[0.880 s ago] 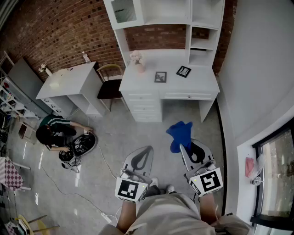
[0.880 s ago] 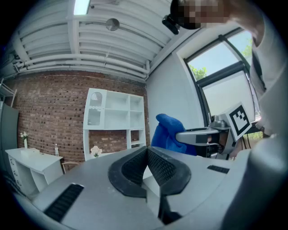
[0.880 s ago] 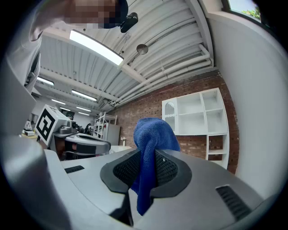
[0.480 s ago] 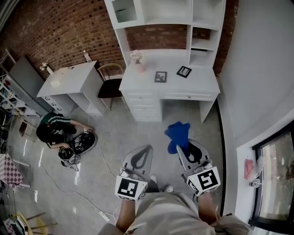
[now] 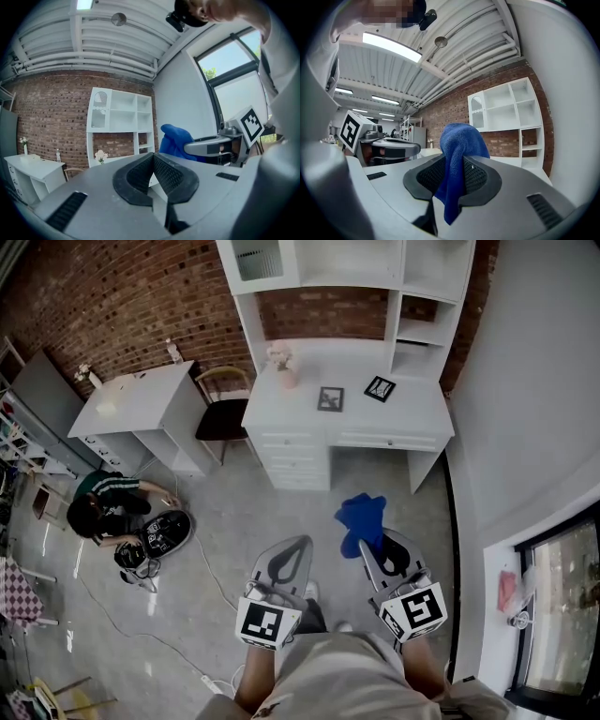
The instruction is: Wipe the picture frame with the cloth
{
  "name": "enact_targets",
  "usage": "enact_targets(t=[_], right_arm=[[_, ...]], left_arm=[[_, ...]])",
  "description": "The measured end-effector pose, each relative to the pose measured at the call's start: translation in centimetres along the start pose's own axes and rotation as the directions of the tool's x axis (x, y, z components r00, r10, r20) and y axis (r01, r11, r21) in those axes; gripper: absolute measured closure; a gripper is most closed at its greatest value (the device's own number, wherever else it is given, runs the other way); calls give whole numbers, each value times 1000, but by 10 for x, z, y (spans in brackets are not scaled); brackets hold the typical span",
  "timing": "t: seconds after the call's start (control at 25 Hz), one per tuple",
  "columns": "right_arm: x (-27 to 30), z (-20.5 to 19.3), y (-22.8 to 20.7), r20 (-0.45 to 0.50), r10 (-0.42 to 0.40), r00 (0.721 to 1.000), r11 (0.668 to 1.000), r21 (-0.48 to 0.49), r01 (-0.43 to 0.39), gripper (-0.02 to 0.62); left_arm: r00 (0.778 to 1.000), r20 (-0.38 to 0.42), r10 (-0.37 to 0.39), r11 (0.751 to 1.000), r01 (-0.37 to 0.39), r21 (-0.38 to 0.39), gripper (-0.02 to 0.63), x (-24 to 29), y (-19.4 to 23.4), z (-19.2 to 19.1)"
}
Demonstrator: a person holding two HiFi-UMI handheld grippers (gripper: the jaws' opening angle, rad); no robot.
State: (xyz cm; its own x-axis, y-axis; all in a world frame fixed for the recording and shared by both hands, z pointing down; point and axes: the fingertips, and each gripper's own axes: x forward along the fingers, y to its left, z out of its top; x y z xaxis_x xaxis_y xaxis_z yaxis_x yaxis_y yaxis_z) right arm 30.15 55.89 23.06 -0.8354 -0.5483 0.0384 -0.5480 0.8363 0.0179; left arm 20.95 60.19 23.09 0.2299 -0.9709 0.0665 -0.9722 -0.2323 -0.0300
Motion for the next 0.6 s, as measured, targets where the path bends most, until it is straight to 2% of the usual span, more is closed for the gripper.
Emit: enact_targets(t=[0.4,0.6], right_arm=[[83,8,-8,-11,-63,998,998,-23,63,509],[119,6,-13,-32,-104,994,994,-32,103,509]], left_arm=[[997,19,-76,997,76,-11,603,41,71,3],[996,34,-87,996,88,-17,603,59,108,4]])
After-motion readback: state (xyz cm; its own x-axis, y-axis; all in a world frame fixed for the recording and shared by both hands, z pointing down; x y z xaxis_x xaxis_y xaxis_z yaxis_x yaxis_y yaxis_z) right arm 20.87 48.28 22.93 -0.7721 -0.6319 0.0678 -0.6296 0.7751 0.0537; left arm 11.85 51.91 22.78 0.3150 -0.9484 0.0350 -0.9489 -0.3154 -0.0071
